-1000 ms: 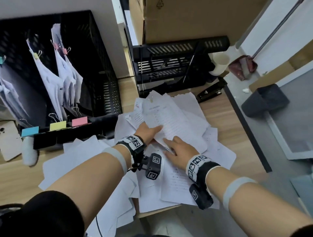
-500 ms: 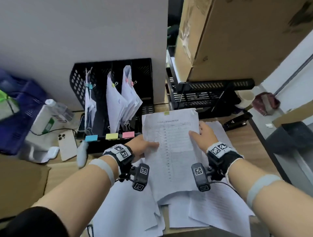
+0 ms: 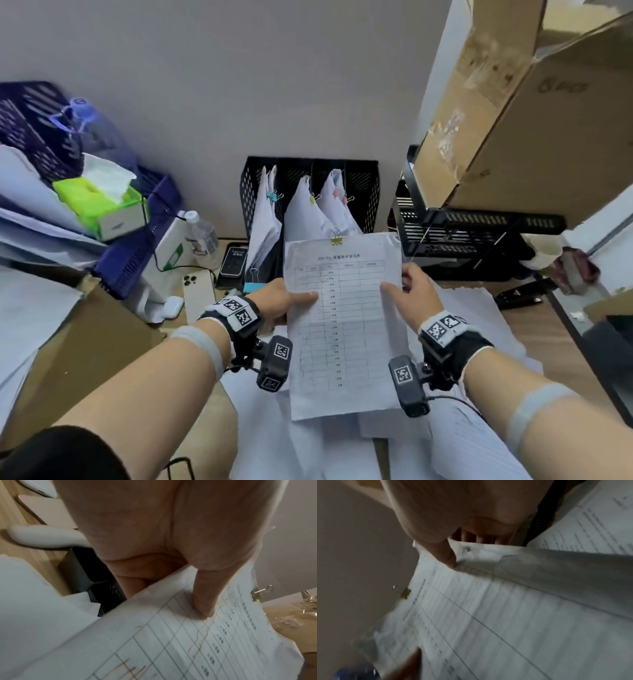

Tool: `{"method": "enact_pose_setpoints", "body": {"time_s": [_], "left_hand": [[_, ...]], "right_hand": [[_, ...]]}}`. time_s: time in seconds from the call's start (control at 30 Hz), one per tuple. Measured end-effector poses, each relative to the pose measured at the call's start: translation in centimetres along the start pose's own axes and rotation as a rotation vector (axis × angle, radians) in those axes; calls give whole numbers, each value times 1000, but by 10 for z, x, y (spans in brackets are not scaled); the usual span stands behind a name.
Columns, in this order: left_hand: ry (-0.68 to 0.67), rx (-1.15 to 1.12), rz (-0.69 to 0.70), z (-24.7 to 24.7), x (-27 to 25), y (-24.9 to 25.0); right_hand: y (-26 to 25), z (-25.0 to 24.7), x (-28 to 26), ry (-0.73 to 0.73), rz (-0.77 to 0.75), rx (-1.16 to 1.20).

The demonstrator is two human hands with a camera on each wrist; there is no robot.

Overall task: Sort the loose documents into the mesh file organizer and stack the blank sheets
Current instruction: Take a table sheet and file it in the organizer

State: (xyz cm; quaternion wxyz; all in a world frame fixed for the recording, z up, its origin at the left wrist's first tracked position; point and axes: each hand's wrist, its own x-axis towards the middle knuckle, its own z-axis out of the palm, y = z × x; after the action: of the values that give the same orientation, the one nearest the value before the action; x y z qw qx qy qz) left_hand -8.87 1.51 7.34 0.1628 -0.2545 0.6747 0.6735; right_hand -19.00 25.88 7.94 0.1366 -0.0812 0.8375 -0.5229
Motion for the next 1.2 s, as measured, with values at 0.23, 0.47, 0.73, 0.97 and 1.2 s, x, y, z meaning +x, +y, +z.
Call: {"method": "enact_pose_setpoints", "body": {"time_s": [0.23, 0.47, 0.73, 0.97, 1.2], "left_hand": [[26, -98, 57, -17, -13, -4], [-353, -6, 36, -9, -33, 6], [-214, 162, 64, -1, -11, 15], [-9, 243, 93, 0, 37, 19], [118, 398, 181, -25, 44, 19]], "right_hand": [[-13, 56, -43, -260, -39, -435], [-36, 105, -71, -418, 86, -190], [-26, 88, -78, -249, 102, -486], [-12, 69, -108, -229, 98, -370], [-36, 70, -103, -241, 46, -339]]}}
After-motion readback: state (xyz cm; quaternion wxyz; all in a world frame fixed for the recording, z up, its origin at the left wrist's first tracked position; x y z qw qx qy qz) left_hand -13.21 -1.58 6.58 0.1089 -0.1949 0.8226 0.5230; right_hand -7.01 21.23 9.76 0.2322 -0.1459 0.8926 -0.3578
